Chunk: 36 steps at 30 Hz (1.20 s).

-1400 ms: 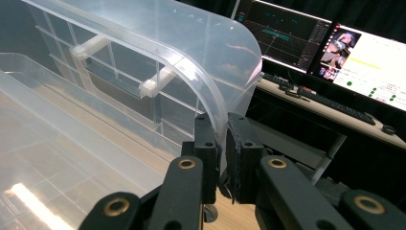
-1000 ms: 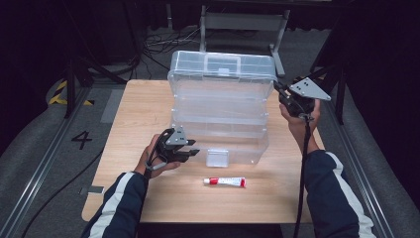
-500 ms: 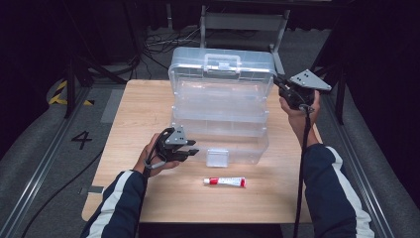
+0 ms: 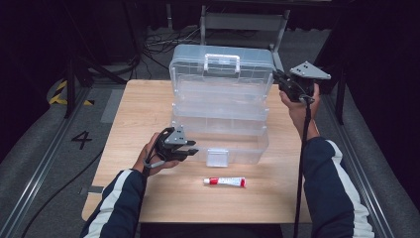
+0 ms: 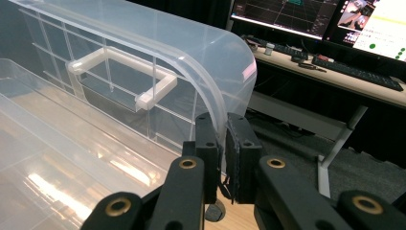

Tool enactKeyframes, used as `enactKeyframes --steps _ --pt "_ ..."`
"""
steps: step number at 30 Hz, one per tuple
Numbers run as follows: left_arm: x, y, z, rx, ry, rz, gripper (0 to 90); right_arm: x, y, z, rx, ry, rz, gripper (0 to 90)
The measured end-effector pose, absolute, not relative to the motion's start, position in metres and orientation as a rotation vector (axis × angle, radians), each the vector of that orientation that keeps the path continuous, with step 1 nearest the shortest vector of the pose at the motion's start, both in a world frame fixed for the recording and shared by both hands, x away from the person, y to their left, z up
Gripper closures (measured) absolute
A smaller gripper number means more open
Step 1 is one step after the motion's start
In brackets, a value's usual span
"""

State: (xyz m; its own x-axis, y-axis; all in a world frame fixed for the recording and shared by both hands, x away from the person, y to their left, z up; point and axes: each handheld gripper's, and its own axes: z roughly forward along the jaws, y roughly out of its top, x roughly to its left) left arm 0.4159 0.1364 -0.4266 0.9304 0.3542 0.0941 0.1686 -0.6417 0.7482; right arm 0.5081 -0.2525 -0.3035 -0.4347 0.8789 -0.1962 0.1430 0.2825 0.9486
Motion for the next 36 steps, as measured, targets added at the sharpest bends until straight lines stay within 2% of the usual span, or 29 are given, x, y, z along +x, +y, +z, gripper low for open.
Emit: enactKeyframes --steps 36 --pt "0.417 0.137 -0.426 2.287 0.341 0.293 69.6 0.554 -0.251 -0.297 1.023 1.825 1.182 84.3"
